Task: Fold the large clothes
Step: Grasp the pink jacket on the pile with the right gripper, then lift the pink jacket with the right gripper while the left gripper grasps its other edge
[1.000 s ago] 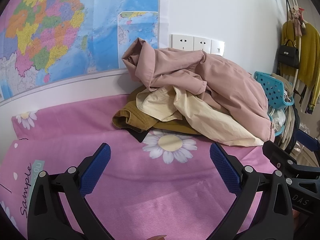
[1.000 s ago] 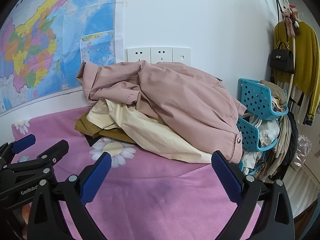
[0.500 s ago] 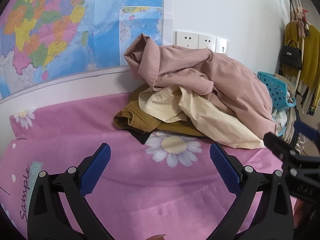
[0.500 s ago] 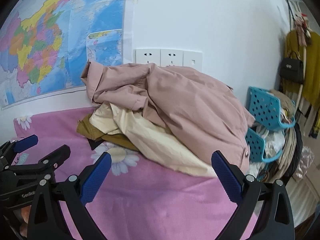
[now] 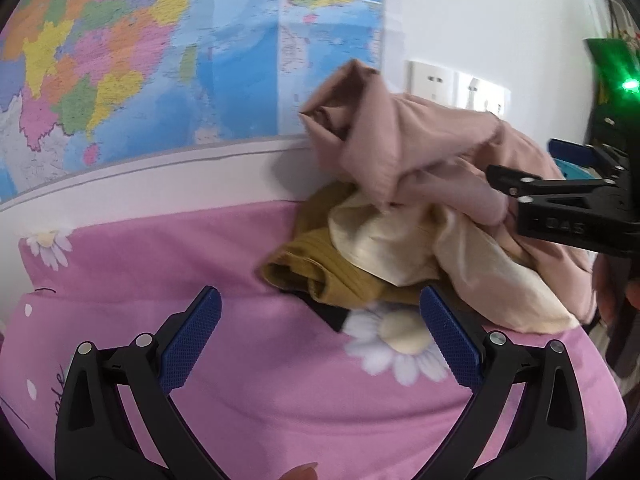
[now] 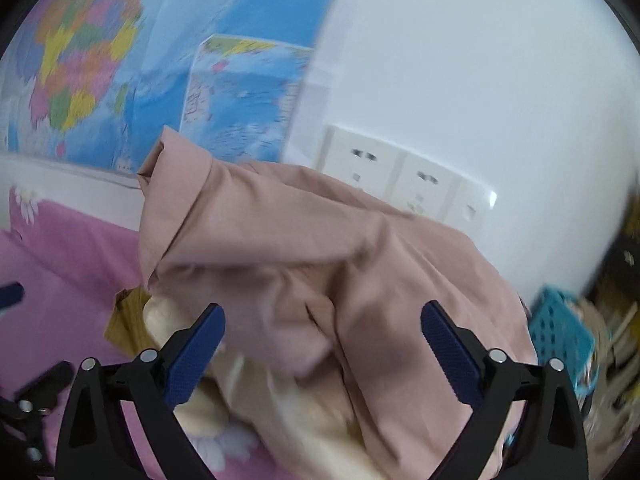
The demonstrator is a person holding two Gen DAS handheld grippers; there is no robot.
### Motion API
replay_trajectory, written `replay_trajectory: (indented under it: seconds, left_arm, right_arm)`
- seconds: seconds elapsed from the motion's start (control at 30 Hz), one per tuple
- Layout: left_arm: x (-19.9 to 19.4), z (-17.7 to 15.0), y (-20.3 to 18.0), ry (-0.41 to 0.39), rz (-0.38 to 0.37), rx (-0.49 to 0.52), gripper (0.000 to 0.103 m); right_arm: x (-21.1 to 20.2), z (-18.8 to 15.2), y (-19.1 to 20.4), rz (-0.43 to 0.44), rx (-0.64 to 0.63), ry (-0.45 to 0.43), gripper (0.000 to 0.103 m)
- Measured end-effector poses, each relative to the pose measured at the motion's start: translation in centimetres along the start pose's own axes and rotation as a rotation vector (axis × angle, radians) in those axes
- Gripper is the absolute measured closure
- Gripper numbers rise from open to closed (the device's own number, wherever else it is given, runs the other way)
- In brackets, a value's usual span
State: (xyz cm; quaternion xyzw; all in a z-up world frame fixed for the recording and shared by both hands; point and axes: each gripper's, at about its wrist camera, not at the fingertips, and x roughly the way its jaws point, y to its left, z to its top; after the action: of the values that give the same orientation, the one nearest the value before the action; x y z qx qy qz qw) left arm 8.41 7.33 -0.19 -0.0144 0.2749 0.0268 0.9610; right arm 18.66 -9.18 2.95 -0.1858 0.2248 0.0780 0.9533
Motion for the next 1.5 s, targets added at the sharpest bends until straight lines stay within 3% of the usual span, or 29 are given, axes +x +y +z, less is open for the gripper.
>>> replay_trajectory:
  seconds: [0.27, 0.3, 0.33, 0.37, 0.4, 0.43, 0.57, 0.8, 0.9, 0.97, 1.0, 1.03, 1.07, 1.13, 1.2, 1.27, 1.37, 1.4, 1.43, 1.5]
  left_arm:
    - [1.6, 0.6, 2.5, 0.002, 0.042, -0.01, 0.005]
    - [1.8, 0.6, 2.7, 0.004, 0.043, -0.011, 0.005]
    - [2.0, 0.6, 2.9, 0.006, 0.047, -0.01, 0.005]
    - [2.3, 0.7, 3.2, 0.007, 0.053, -0.007, 0.005]
    - [2.4, 0.7, 3.4, 0.007, 0.055, -0.006, 0.005]
    - [2.6, 0.9, 3.6, 0.007, 0.057, -0.003, 0.005]
    - [3.1, 1.5, 4.5, -0.021, 0.071, 0.02, 0.005]
    - [4.0, 3.8, 4.0, -0.089, 0.013, 0.062, 0.005]
    - [4.5, 4.9, 2.7, -0.12, -0.039, 0.096, 0.005]
    - [5.1, 5.6, 1.5, -0.132, -0.056, 0.123, 0.005]
    - [5.5, 5.7, 1.1, -0.131, -0.067, 0.131, 0.005]
    - [6.0, 5.9, 0.6, -0.127, -0.076, 0.139, 0.005]
    - [6.2, 6.2, 0.3, -0.124, -0.075, 0.147, 0.005]
    - [7.0, 6.4, -0.3, -0.119, -0.072, 0.161, 0.005]
    - [7.6, 6.5, -0.6, -0.104, -0.076, 0.157, 0.005]
    - [8.0, 6.5, -0.3, -0.093, -0.079, 0.141, 0.005]
    - [8.3, 6.6, 0.3, -0.083, -0.075, 0.126, 0.005]
    - [8.6, 6.7, 0.4, -0.082, -0.074, 0.121, 0.005]
    - [8.5, 6.6, 0.4, -0.082, -0.073, 0.117, 0.005]
    - [8.5, 6.5, 0.6, -0.079, -0.072, 0.11, 0.005]
  right_arm:
    - [5.7, 2.6, 3.6, -0.096, -0.207, 0.009, 0.016]
    - [6.3, 2.8, 3.9, -0.115, -0.234, 0.015, 0.027]
    - [6.5, 3.0, 4.0, -0.115, -0.241, 0.024, 0.05]
    - [6.7, 3.2, 3.7, -0.1, -0.231, 0.035, 0.064]
    - [6.7, 3.6, 3.0, -0.07, -0.197, 0.051, 0.087]
    - [6.4, 3.9, 2.4, -0.053, -0.175, 0.047, 0.092]
    - [2.6, 5.2, -1.4, 0.037, -0.036, -0.046, 0.1]
    - [-5.1, 5.4, -9.4, 0.139, 0.222, -0.209, 0.101]
    - [-4.5, 4.8, -11.5, 0.231, 0.297, -0.15, 0.1]
    - [-3.9, 4.0, -10.8, 0.228, 0.248, -0.096, 0.095]
    - [-3.4, 3.1, -9.8, 0.19, 0.186, -0.06, 0.084]
    - [-3.2, 2.5, -9.3, 0.179, 0.163, -0.043, 0.066]
    - [-3.1, 1.8, -8.7, 0.183, 0.149, -0.036, 0.056]
    - [-3.8, 0.2, -7.7, 0.173, 0.131, -0.059, 0.02]
    - [-4.8, -1.4, -6.2, 0.163, 0.085, -0.089, 0.005]
    - [-5.0, -2.7, -4.7, 0.186, 0.021, -0.095, 0.005]
    - [-2.9, -4.3, -1.6, 0.132, -0.136, -0.037, 0.006]
    - [-1.5, -4.9, -0.4, 0.086, -0.194, -0.007, 0.008]
    - [-0.4, -5.2, 0.1, 0.073, -0.205, 0.012, 0.04]
    - [2.5, -5.2, -0.4, 0.154, -0.128, 0.144, 0.099]
